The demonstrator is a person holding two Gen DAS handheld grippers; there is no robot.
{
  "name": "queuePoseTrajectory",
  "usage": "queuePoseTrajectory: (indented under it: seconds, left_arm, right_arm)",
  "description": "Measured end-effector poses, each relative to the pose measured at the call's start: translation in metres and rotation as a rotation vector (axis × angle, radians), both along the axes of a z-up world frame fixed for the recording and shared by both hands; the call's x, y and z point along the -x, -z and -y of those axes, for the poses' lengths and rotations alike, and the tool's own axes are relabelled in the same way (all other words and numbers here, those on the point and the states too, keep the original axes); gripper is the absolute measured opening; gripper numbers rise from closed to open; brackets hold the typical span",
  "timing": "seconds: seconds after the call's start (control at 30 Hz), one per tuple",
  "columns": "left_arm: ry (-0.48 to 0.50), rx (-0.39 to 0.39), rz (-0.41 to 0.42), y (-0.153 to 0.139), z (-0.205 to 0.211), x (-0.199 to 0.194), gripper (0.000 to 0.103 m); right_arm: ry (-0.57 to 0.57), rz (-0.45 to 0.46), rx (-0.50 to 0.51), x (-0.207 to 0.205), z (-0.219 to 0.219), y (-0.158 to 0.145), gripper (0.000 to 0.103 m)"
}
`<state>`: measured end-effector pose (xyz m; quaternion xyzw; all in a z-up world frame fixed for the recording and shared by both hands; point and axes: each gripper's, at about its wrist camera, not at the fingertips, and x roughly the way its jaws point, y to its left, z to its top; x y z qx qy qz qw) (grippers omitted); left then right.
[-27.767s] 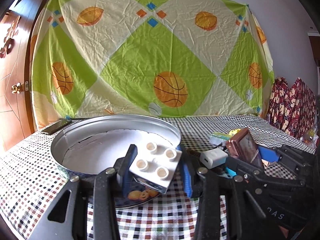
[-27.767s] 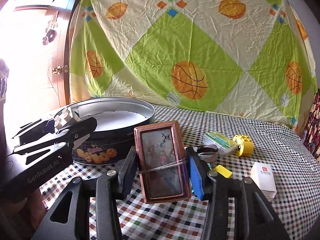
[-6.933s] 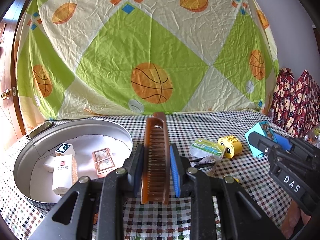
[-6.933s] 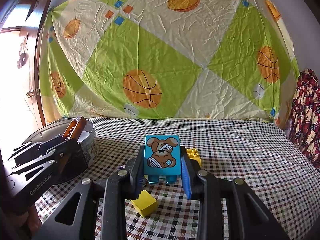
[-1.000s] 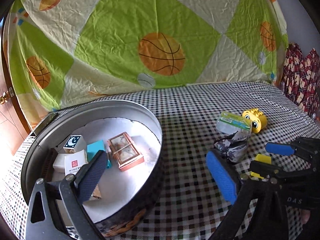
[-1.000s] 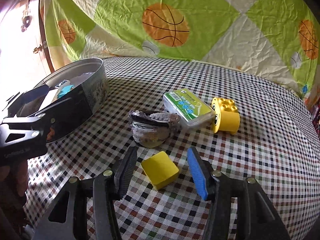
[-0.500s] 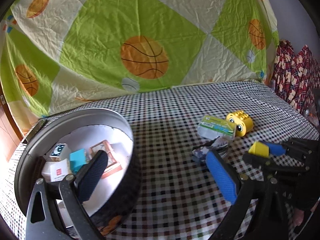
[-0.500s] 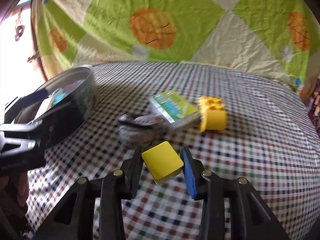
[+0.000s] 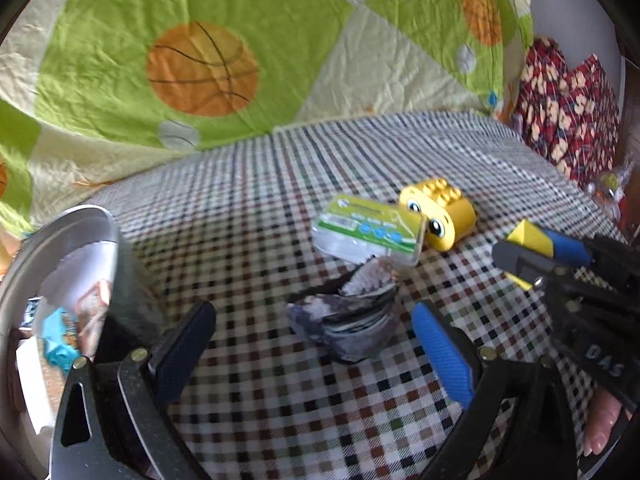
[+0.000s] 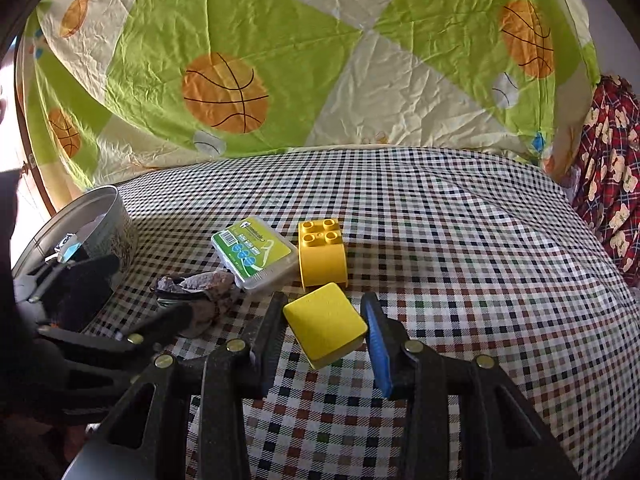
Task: Organize rigid objects
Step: 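Grasp the grey crumpled pouch with the left tool while the right tool grasps the yellow square block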
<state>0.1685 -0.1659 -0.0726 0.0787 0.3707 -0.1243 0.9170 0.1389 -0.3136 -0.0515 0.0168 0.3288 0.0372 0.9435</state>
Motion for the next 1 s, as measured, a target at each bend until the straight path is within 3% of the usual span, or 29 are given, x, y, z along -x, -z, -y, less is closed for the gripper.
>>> queuePoseTrajectory:
  seconds: [0.13, 0.27, 0.33, 0.4, 1.0]
  left_arm:
    - [-0.001, 0.016, -0.012, 0.002, 0.003, -0.005, 0.097]
    - [0.004, 0.029, -0.045, 0.005, 0.002, -0.011, 0.089]
    - [0.015, 0.052, -0.063, 0.007, 0.000, -0.013, 0.080]
    - [0.025, 0.053, -0.073, 0.008, -0.001, -0.014, 0.065]
    - [-0.014, 0.098, 0.097, -0.015, -0.015, 0.008, 0.063]
  right_arm:
    - [0.004, 0.001, 0.011, 0.000, -0.003, 0.003, 0.040]
    - [0.001, 0.007, 0.017, 0.001, -0.003, 0.002, 0.040]
    - [0.000, 0.004, 0.025, 0.000, -0.004, 0.002, 0.040]
    - [0.001, 0.003, 0.033, 0.000, -0.005, 0.002, 0.040]
    - [0.002, 0.068, 0.063, 0.011, -0.011, -0.006, 0.040]
